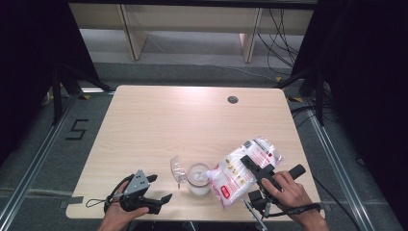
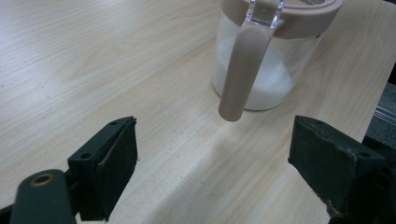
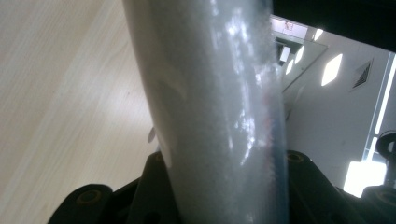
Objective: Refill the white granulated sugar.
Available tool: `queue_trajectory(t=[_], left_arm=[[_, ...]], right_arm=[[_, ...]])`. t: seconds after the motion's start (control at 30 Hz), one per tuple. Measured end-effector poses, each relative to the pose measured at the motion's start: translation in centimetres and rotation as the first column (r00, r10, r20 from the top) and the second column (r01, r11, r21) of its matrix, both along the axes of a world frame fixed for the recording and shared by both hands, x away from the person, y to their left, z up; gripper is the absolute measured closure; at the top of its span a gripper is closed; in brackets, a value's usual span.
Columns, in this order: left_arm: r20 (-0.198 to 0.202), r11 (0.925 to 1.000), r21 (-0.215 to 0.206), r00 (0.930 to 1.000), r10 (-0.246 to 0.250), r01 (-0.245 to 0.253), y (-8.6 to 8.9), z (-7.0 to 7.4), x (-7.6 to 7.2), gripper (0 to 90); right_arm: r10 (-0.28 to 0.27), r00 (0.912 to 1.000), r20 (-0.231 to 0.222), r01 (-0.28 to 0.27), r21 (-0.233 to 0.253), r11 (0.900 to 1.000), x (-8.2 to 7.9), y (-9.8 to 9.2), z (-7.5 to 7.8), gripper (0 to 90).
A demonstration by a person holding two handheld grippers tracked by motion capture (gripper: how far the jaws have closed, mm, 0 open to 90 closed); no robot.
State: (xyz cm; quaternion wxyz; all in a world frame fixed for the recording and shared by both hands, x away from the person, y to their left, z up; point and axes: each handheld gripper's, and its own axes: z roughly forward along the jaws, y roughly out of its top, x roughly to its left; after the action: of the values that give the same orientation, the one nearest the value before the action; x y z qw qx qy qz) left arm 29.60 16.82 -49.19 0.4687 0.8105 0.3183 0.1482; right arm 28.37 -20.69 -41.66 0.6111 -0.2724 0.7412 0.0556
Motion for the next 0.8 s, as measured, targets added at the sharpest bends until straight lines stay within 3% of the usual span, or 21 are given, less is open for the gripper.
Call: queue_trajectory(t=[0.2,0.23,0.27,0.47,0.63,0.77,0.8], left_arm=[[-0.004,0.9999,0.003,0.9999,-0.01,0.01,0.0,0.0,0.1,15.1],[-0.019,1.0,-0.009,0.9998,0.004,-0.004,0.0,-0.1,-0.1,15.1],[-0.016,1.0,-0.003,0.9999,0.001,-0.001,0.0,0.0,0.0,15.1],[-0.001,0.9999,0.01,1.0,-0.006,0.006,0.1,0.0,0.0,15.1],[-0.021,1.0,-0.006,0.9998,0.001,-0.001,0.0,-0.1,-0.1,15.1],[-0.021,0.9999,-0.011,0.9998,0.001,-0.001,-0.1,-0.1,0.0,15.1],[-0.02,1.0,-0.005,0.9998,0.001,-0.001,0.0,-0.1,0.0,15.1]], right_arm=[[0.016,0.9988,-0.047,-0.013,0.064,0.998,0.4,-0.5,-0.2,71.6],[0.023,0.9982,-0.055,-0.019,0.071,0.997,0.4,-0.5,-0.3,71.6],[0.026,0.997,-0.073,-0.018,0.101,0.995,0.5,-0.7,-0.4,71.7],[0.048,0.993,-0.108,-0.031,0.151,0.988,0.8,-0.9,-0.8,72.2],[0.05,0.9854,-0.163,-0.013,0.219,0.976,1.0,-1.3,-1.2,72.6],[0.043,0.9701,-0.239,0.029,0.291,0.956,1.0,-1.6,-1.8,72.8],[0.072,0.9725,-0.221,-0.008,0.278,0.961,1.3,-1.5,-1.5,72.9]])
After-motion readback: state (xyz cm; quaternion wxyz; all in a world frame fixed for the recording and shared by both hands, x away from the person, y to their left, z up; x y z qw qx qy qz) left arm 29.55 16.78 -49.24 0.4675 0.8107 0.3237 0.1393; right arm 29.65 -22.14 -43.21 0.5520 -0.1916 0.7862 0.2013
